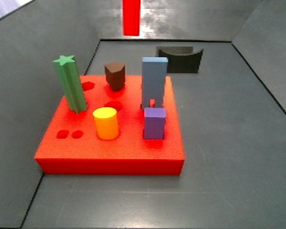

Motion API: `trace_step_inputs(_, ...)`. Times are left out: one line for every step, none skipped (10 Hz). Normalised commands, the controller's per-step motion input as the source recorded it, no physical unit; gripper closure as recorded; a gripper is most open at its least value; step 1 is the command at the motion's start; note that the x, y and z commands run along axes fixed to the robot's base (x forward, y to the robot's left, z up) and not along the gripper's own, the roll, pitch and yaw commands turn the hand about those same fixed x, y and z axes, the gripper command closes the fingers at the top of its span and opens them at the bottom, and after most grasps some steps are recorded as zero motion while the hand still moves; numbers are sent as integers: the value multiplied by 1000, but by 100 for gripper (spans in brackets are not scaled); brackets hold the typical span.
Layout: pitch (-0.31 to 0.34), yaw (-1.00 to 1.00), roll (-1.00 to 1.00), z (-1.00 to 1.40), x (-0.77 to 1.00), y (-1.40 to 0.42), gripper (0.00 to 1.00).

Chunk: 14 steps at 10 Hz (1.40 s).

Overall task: Pick up the arch object. Move up. Move to above the board. Insert the arch object.
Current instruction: Insert the arch object.

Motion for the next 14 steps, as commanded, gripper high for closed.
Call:
trace_step_inputs(0,-963,21,-260,0,40,100)
trace_step_inputs(0,-937,10,-286,0,71,100)
trace_step_inputs(0,-940,4,-294,0,71,100)
trace_step_inputs(0,-931,1,-323,0,80,100)
trace_step_inputs(19,-909,6,-377,0,103,100)
trace_step_inputs(73,-840,9,-454,34,177,100)
trace_step_inputs(89,-806,4,-471,71,211,100)
trace_step_inputs(51,-797,0,-420,154,220,100)
trace_step_inputs(0,-831,0,-349,277,189,100)
trace_step_inputs(0,-837,0,-346,286,183,100)
trace_step_inputs(0,-843,0,-340,289,180,100)
trace_step_inputs(0,-851,0,-334,277,171,100)
trace_step_inputs(0,-957,0,-323,129,77,100)
trace_step_inputs(-3,-1000,0,-331,0,0,100)
